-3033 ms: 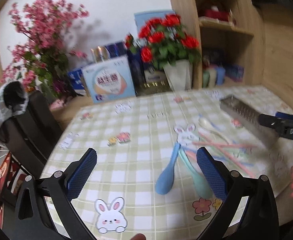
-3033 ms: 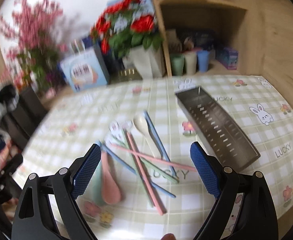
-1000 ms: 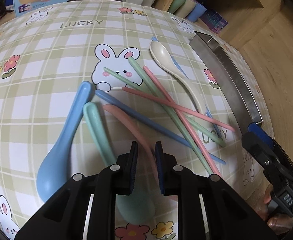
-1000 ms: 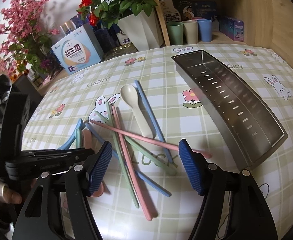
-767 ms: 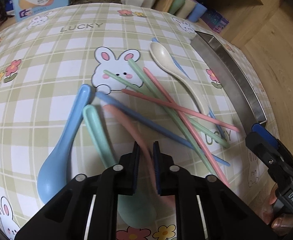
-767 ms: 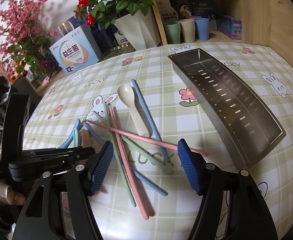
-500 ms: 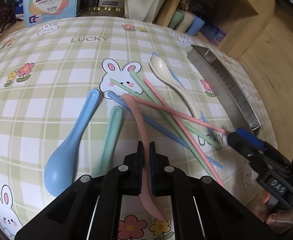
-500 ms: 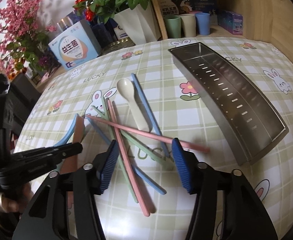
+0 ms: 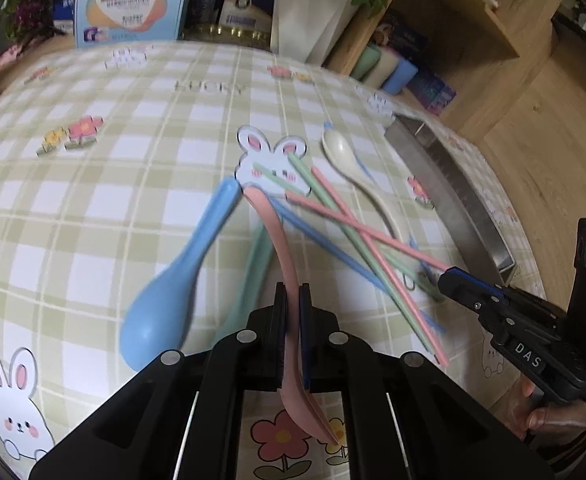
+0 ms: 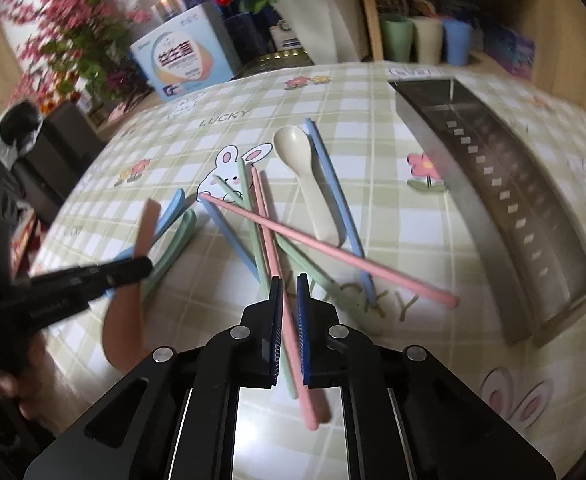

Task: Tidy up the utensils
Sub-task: 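Close the left tool on the pink spoon while the right tool grasps a pink chopstick, then lift the pink chopstick out of the pile with the right tool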

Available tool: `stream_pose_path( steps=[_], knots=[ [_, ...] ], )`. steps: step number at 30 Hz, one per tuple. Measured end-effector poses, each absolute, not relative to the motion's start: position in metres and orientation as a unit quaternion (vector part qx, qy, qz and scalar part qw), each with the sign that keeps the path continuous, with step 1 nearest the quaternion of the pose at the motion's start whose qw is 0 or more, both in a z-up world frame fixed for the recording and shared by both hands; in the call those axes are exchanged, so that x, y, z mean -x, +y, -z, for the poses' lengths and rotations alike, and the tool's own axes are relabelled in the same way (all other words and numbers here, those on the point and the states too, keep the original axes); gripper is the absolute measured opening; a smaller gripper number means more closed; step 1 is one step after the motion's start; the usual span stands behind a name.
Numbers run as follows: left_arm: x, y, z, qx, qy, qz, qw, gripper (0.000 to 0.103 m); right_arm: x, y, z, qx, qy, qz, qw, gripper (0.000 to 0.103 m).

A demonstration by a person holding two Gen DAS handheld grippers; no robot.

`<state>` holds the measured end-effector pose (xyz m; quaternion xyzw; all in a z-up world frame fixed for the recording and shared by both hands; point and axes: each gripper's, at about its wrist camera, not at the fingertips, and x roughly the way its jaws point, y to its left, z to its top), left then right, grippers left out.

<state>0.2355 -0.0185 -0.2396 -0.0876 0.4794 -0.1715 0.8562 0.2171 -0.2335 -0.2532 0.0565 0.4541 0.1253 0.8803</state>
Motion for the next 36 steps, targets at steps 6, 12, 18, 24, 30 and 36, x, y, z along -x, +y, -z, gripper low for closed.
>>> stream_pose_path(
  steps=[6, 12, 18, 24, 30, 36],
  knots=[
    [-0.223, -0.023, 0.238, 0.074, 0.463, 0.19, 0.862, 0.006, -0.23, -0.243, 0.244, -0.023, 0.467, -0.108, 0.877, 0.007],
    [-0.223, -0.012, 0.242, 0.1, 0.469, 0.196, 0.856, 0.006, -0.233, -0.231, 0.249, -0.01, 0.488, -0.117, 0.865, 0.007],
    [-0.219, -0.013, 0.245, 0.105, 0.472, 0.208, 0.85, 0.006, -0.239, -0.213, 0.265, -0.001, 0.505, -0.129, 0.854, 0.007],
    [-0.22, -0.008, 0.248, 0.117, 0.477, 0.203, 0.847, 0.006, -0.246, -0.204, 0.271, -0.006, 0.513, -0.132, 0.848, 0.008],
    [-0.218, -0.013, 0.248, 0.109, 0.478, 0.209, 0.846, 0.006, -0.24, -0.205, 0.275, -0.019, 0.515, -0.132, 0.847, 0.008],
    [-0.217, -0.021, 0.252, 0.105, 0.487, 0.221, 0.838, 0.006, -0.237, -0.214, 0.279, -0.056, 0.513, -0.134, 0.846, 0.008]
  ],
)
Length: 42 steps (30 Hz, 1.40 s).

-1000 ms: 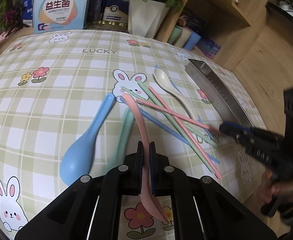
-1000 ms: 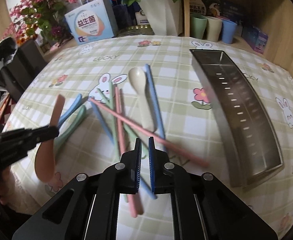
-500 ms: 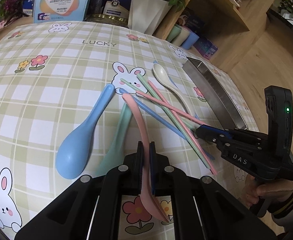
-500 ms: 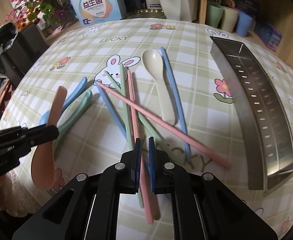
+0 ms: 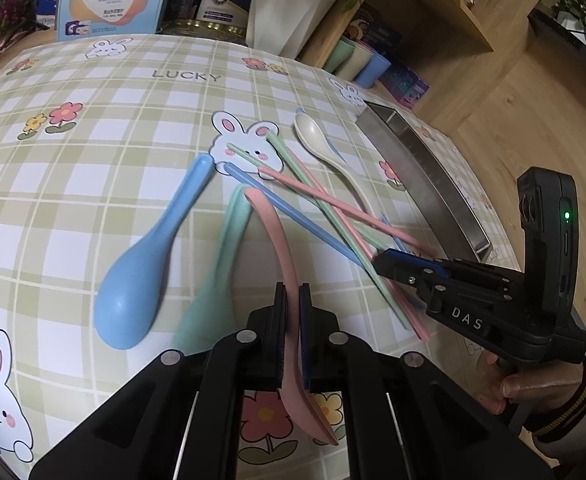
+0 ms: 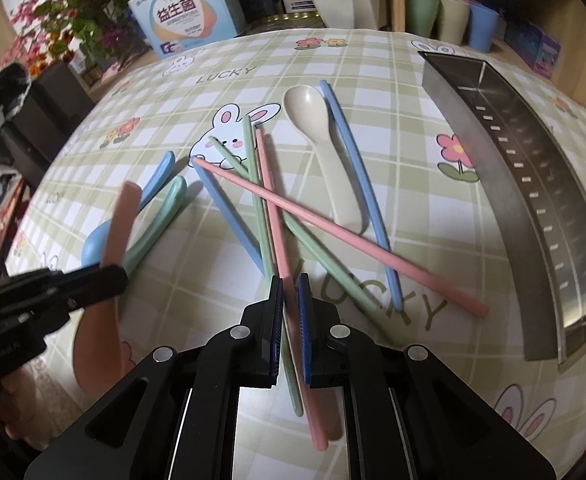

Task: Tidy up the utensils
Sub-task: 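Lift the pink chopstick out of the pile with the right tool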

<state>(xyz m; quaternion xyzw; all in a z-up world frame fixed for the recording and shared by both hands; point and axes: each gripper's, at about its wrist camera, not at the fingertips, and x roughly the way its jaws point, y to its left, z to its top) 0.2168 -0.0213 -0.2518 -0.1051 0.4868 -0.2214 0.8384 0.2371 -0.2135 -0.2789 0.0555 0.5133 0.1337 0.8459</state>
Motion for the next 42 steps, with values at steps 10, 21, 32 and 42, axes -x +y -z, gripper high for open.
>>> stream_pose_path(
  steps=[10, 21, 32, 42],
  knots=[
    [-0.214, -0.028, 0.259, 0.096, 0.501, 0.227, 0.83, 0.006, -0.225, -0.202, 0.285, -0.057, 0.52, -0.149, 0.839, 0.009],
    [-0.213, -0.032, 0.259, 0.085, 0.504, 0.225, 0.83, 0.006, -0.22, -0.199, 0.288, -0.065, 0.525, -0.166, 0.832, 0.007],
    [-0.21, -0.035, 0.256, 0.077, 0.5, 0.224, 0.833, 0.006, -0.213, -0.214, 0.275, -0.08, 0.496, -0.135, 0.854, 0.006],
    [-0.206, -0.035, 0.252, 0.075, 0.495, 0.227, 0.836, 0.006, -0.213, -0.217, 0.278, -0.114, 0.51, -0.154, 0.838, 0.006]
  ],
)
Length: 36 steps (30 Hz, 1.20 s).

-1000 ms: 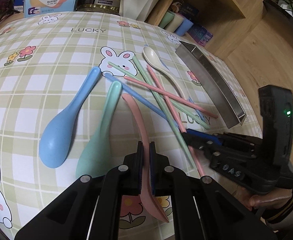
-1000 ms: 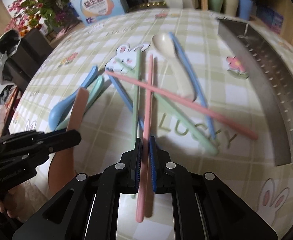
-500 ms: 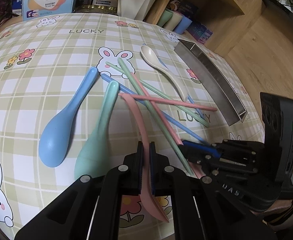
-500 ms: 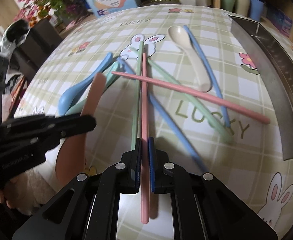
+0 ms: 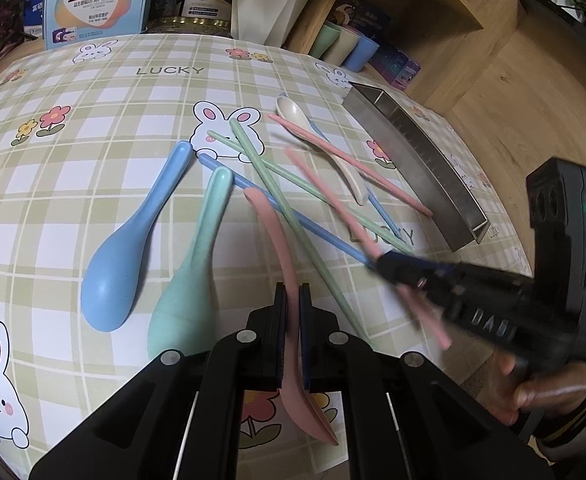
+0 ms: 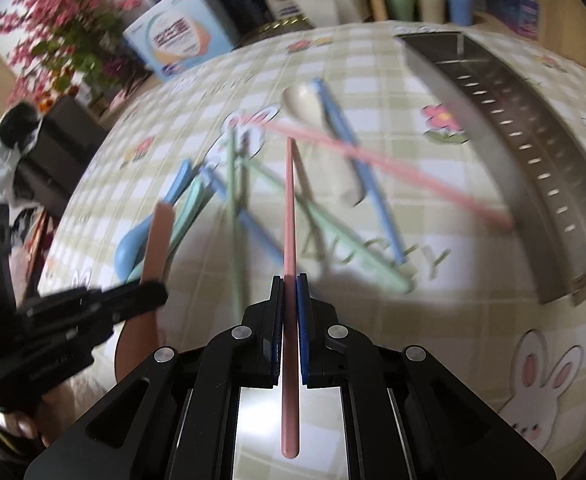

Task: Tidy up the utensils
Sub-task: 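Lift the pink chopstick out of the pile with the right tool, then lower the pink chopstick into the steel tray and open the right tool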

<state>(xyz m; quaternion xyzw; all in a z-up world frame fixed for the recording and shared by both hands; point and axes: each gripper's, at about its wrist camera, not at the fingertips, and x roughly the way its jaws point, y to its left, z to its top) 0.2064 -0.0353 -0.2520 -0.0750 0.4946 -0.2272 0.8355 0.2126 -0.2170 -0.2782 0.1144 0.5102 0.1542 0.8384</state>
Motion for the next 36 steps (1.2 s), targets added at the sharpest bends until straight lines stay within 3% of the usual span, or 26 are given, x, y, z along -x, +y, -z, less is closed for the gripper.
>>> stream_pose_path(
  steps=[22, 29, 36],
  knots=[
    [-0.194, -0.023, 0.236, 0.092, 0.468, 0.214, 0.852, 0.006, -0.192, -0.219, 0.258, -0.107, 0.452, -0.164, 0.87, 0.006],
    [-0.204, -0.025, 0.219, 0.086, 0.462, 0.203, 0.859, 0.006, -0.196, -0.254, 0.241, -0.111, 0.42, -0.141, 0.89, 0.006],
    [-0.228, -0.048, 0.2, 0.078, 0.457, 0.205, 0.862, 0.006, -0.222, -0.318, 0.216, -0.047, 0.395, -0.094, 0.913, 0.006]
  ],
)
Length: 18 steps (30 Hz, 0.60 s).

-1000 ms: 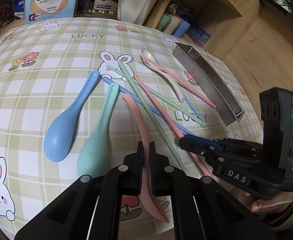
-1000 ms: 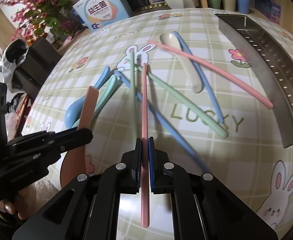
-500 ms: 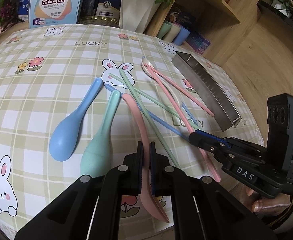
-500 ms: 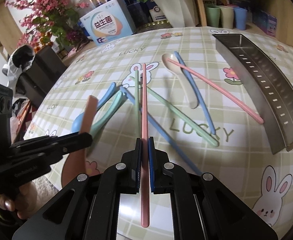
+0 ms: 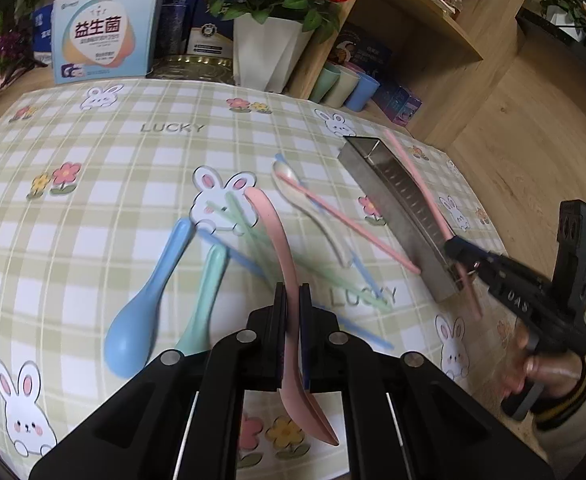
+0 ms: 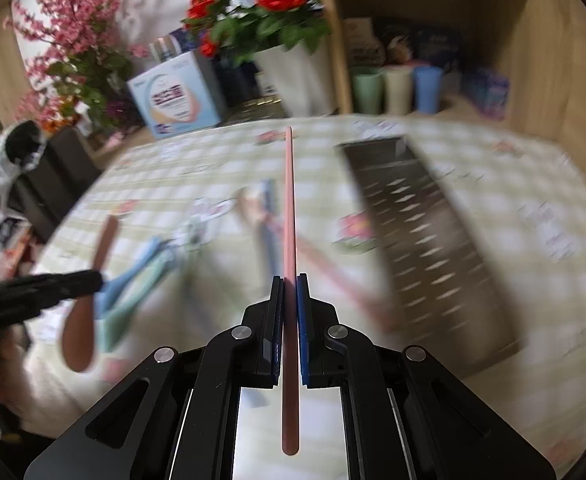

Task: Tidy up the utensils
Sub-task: 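Lower the pink chopstick into the steel tray and open the right tool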

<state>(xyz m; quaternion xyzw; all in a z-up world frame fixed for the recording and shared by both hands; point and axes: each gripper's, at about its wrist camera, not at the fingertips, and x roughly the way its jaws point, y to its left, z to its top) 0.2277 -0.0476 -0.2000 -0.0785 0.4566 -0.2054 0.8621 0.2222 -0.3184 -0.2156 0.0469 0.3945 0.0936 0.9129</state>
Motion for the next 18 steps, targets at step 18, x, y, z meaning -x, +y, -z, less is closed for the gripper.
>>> stream_pose_path(
  steps=[18],
  knots=[
    [-0.289, -0.147, 0.191, 0.071, 0.481, 0.224, 0.845, 0.006, -0.298, -0.383, 0.265, -0.02, 0.474, -0.076, 0.877, 0.006]
  ],
)
